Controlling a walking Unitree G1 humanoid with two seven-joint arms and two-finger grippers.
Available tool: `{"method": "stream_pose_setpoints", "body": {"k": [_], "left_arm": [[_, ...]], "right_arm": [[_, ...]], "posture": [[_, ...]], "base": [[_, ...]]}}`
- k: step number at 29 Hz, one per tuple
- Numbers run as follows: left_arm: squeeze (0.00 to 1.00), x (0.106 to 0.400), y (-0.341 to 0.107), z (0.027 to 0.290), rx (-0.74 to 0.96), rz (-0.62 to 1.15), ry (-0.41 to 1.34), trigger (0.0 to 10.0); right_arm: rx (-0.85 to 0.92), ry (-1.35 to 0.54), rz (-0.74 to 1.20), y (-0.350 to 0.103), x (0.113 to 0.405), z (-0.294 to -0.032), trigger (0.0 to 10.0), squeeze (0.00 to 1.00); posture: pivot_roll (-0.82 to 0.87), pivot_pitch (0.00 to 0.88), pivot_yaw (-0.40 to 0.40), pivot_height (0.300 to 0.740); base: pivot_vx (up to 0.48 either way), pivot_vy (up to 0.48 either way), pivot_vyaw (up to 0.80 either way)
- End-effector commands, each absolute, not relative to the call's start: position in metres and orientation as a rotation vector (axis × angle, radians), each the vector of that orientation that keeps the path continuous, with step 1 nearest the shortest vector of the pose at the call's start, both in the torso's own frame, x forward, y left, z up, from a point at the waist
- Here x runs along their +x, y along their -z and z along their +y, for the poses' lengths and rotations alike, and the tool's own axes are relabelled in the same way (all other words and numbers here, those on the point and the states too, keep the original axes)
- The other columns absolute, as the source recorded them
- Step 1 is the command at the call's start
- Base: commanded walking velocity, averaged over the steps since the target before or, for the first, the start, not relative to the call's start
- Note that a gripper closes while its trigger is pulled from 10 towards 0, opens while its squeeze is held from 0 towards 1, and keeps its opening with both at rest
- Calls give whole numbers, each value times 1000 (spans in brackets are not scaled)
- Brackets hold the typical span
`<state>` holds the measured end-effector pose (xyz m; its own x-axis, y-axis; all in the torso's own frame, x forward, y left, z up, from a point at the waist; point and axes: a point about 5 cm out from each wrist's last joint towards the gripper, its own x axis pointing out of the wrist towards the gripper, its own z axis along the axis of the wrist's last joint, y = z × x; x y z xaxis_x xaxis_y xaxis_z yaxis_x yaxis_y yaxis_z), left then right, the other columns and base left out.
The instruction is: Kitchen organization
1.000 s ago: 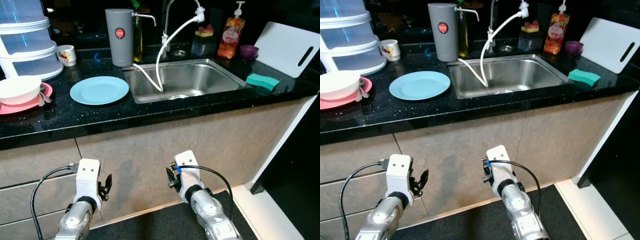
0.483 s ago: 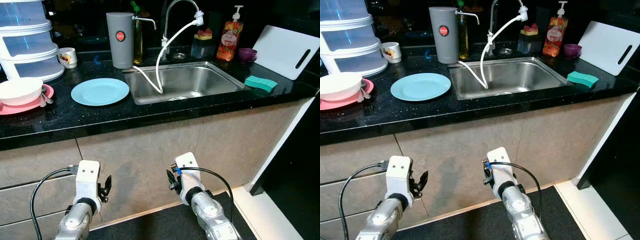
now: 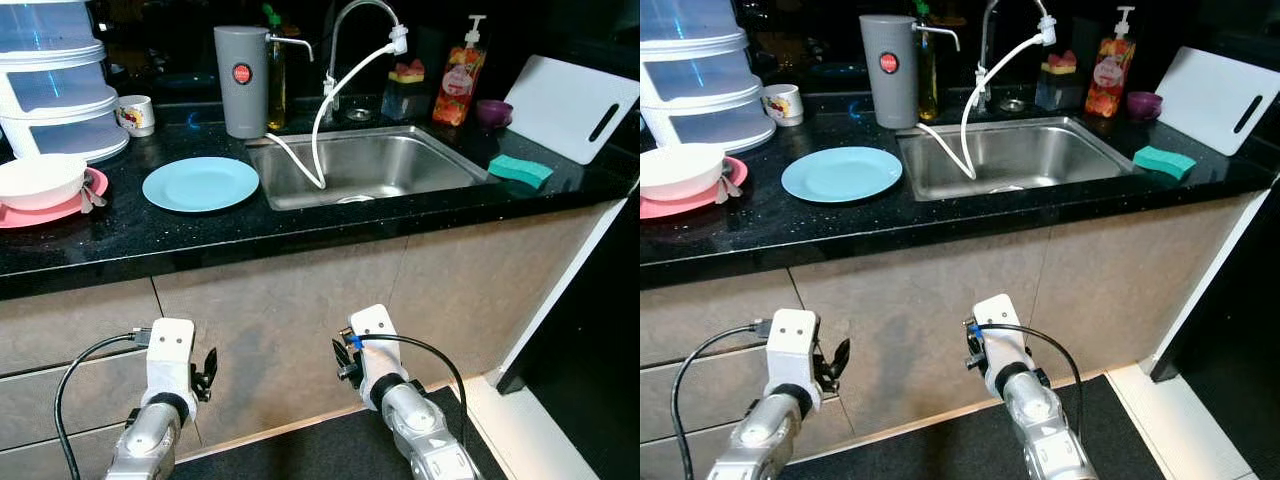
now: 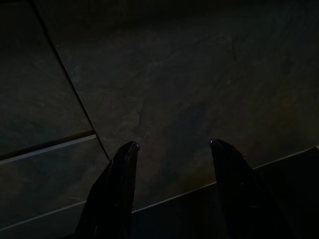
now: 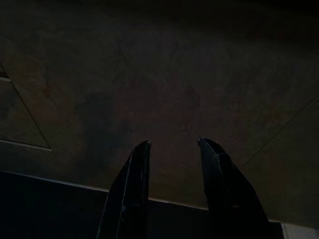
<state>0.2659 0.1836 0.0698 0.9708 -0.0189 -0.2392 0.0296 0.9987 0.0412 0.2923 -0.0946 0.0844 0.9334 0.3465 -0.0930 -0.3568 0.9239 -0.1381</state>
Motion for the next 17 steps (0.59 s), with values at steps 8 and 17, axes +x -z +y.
{"method": "stream_pose_setpoints", "body": {"k": [8, 17], "left_arm": [[0, 263, -66, 180, 60, 260, 29, 10000], [0, 260, -65, 174, 35, 255, 31, 10000]], "right_arm": [[-162, -366, 64, -86, 293, -98, 10000, 0], [-172, -365, 66, -88, 294, -103, 10000, 0]], "posture": [[-28, 21, -40, 740], [-26, 39, -42, 740]], "base": [[0, 0, 0], [0, 0, 0]]}}
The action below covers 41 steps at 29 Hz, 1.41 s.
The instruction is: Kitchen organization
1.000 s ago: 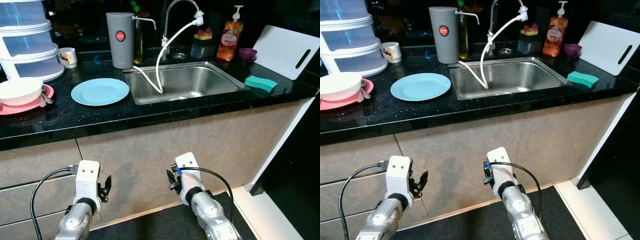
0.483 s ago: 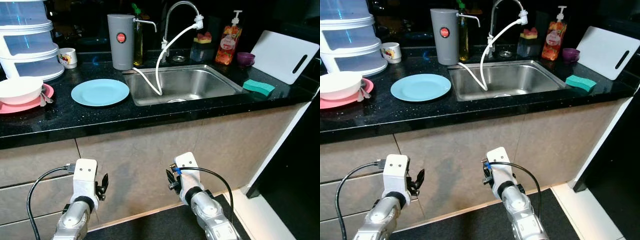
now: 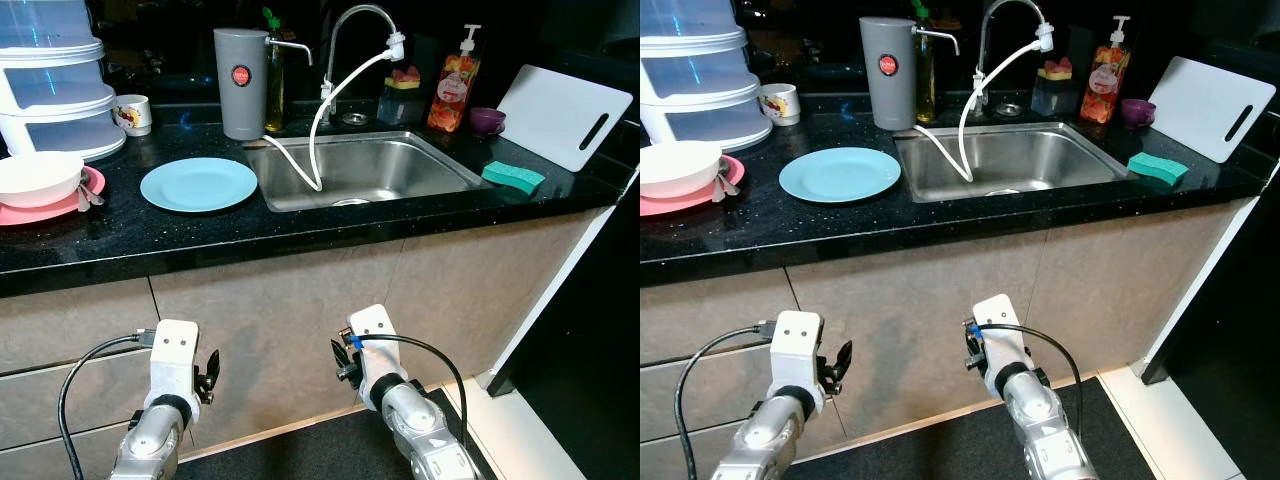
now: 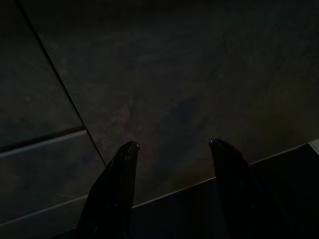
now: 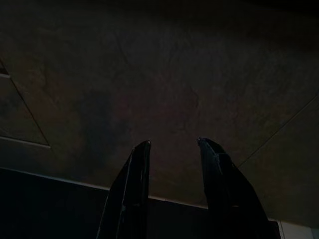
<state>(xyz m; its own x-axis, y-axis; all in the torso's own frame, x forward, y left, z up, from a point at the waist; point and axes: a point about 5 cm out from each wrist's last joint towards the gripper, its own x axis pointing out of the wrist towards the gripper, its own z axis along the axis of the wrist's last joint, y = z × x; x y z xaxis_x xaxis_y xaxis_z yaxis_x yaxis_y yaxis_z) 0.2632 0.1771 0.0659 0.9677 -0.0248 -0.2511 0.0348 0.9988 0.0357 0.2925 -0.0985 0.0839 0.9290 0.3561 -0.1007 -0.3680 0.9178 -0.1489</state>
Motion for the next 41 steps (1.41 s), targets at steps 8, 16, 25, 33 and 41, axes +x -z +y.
{"method": "stream_pose_setpoints", "body": {"k": [8, 16, 25, 33, 41], "left_arm": [[0, 257, -67, 174, 30, 224, 0, 10000], [0, 254, -71, 175, 17, 192, -27, 10000], [0, 253, -73, 178, 33, 185, -34, 10000], [0, 253, -72, 180, 37, 193, -42, 10000], [0, 255, -72, 180, 65, 196, -25, 10000]], "right_arm": [[-177, -368, 66, -89, 293, -104, 10000, 0], [-183, -366, 66, -90, 291, -106, 10000, 0], [-160, -358, 60, -91, 288, -105, 10000, 0], [-146, -360, 58, -91, 286, -104, 10000, 0], [-144, -359, 57, -90, 285, -102, 10000, 0]], "posture": [[-23, 53, -43, 740], [-22, 62, -33, 740], [-20, 64, -8, 740], [-21, 64, 0, 740], [-18, 63, 5, 740]], "base": [[0, 0, 0], [0, 0, 0], [0, 0, 0], [0, 0, 0], [0, 0, 0]]}}
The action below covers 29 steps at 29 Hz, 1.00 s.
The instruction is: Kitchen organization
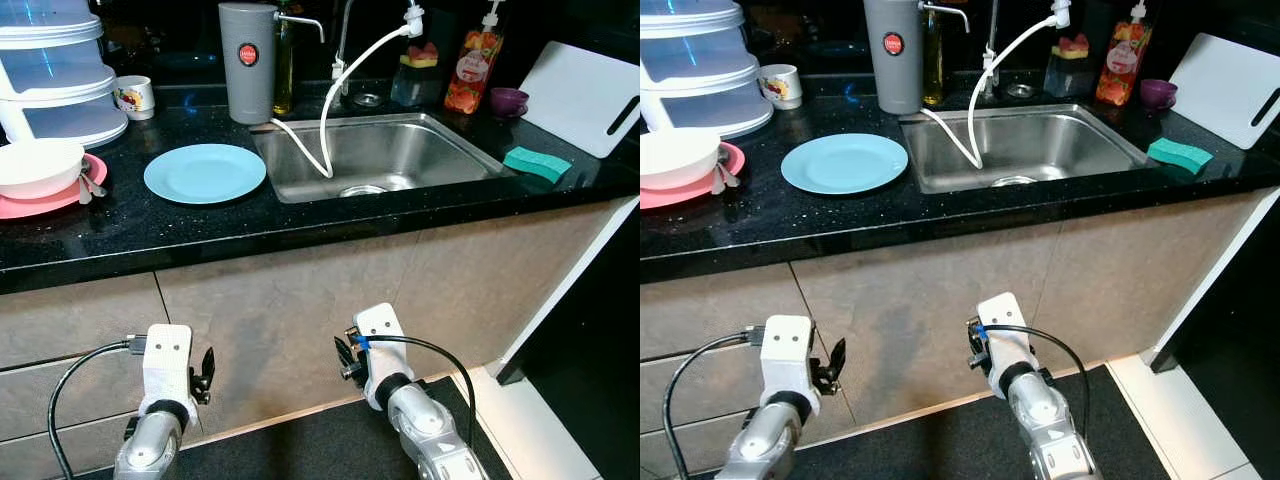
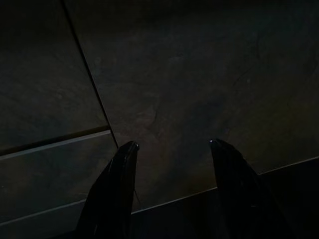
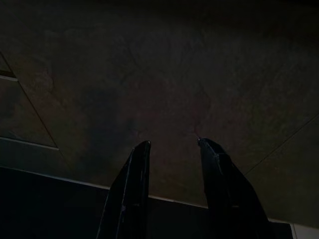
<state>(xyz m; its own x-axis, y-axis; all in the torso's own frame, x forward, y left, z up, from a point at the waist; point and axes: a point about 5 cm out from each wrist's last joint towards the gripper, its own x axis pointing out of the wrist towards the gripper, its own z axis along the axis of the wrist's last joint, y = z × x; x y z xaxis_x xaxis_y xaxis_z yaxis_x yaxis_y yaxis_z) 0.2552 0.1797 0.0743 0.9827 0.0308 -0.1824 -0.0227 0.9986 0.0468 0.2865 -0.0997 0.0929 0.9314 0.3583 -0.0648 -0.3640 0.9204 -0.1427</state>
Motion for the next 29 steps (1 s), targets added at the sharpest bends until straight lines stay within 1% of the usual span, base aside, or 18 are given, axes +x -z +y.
{"method": "stream_pose_setpoints", "body": {"k": [1, 10, 21, 24, 29], "left_arm": [[0, 255, -72, 181, 57, 194, -31, 10000], [0, 258, -70, 186, 11, 214, -58, 10000], [0, 259, -69, 187, 20, 226, -61, 10000], [0, 259, -67, 186, 23, 239, -49, 10000], [0, 258, -65, 185, 6, 246, -41, 10000]], "right_arm": [[-143, -358, 57, -90, 285, -101, 10000, 0], [-143, -359, 57, -91, 288, -100, 10000, 0], [-145, -355, 56, -91, 289, -100, 10000, 0], [-146, -356, 56, -91, 289, -100, 10000, 0], [-148, -354, 57, -91, 288, -101, 10000, 0]], "posture": [[-16, 59, 4, 740], [-19, 54, 2, 740], [-20, 59, -1, 740], [-21, 59, -1, 740], [-22, 58, -4, 740]], "base": [[0, 0, 0], [0, 0, 0], [0, 0, 0], [0, -480, 0], [0, 0, 0]]}}
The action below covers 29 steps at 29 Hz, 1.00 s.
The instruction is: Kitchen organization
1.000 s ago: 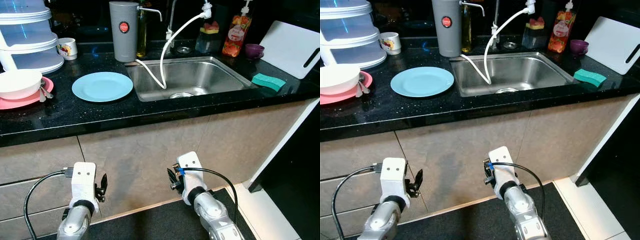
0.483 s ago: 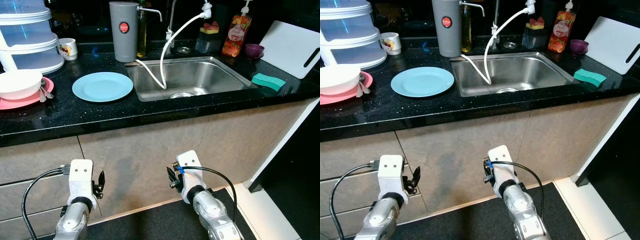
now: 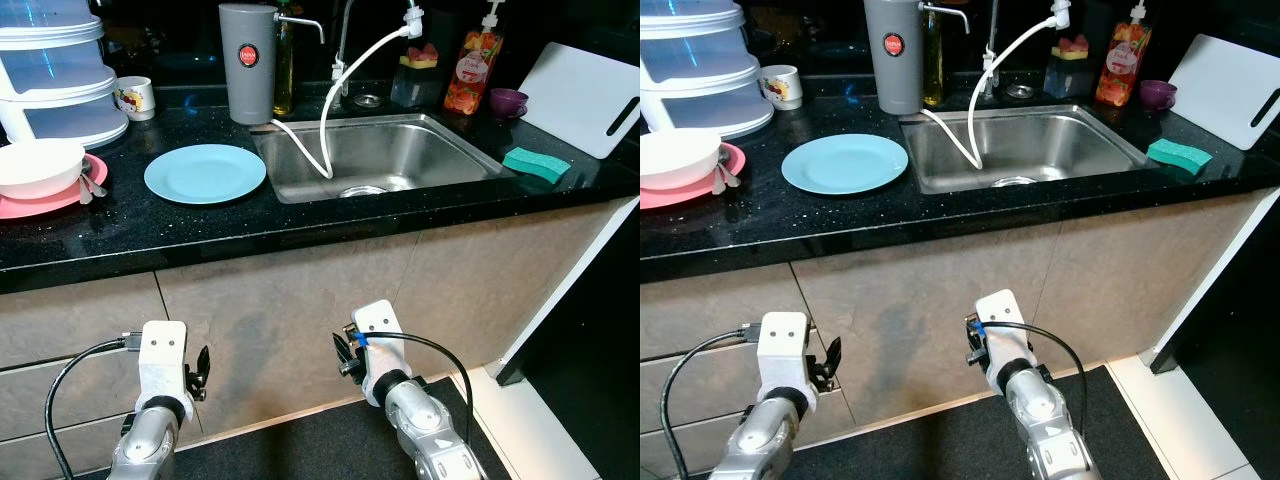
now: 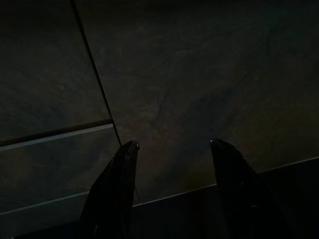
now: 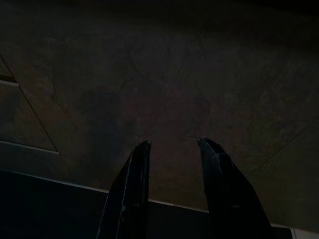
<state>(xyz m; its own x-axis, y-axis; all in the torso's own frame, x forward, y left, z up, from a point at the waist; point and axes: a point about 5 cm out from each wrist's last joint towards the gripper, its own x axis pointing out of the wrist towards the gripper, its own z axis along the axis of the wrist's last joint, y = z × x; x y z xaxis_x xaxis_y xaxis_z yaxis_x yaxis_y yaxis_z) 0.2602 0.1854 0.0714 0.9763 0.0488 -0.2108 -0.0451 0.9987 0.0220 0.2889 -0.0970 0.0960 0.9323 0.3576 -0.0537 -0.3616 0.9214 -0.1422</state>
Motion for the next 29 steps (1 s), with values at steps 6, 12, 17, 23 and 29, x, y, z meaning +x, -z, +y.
{"method": "stream_pose_setpoints", "body": {"k": [6, 12, 17, 23, 29], "left_arm": [[0, 257, -65, 184, 5, 240, -37, 10000], [0, 257, -64, 182, 11, 240, -21, 10000], [0, 257, -64, 182, 10, 243, -29, 10000], [0, 256, -62, 181, 24, 256, -29, 10000], [0, 255, -61, 182, 29, 261, -33, 10000]], "right_arm": [[-152, -355, 58, -90, 287, -101, 10000, 0], [-159, -355, 59, -89, 286, -101, 10000, 0], [-161, -354, 60, -88, 286, -102, 10000, 0], [-165, -353, 61, -87, 285, -101, 10000, 0], [-168, -351, 62, -86, 284, -101, 10000, 0]], "posture": [[-22, 53, -10, 740], [-28, 46, -11, 740], [-27, 43, -10, 740], [-32, 27, -8, 740], [-32, 20, -8, 740]], "base": [[0, 0, 0], [0, 0, 0], [0, 0, 0], [0, -240, 0], [0, 0, 0]]}}
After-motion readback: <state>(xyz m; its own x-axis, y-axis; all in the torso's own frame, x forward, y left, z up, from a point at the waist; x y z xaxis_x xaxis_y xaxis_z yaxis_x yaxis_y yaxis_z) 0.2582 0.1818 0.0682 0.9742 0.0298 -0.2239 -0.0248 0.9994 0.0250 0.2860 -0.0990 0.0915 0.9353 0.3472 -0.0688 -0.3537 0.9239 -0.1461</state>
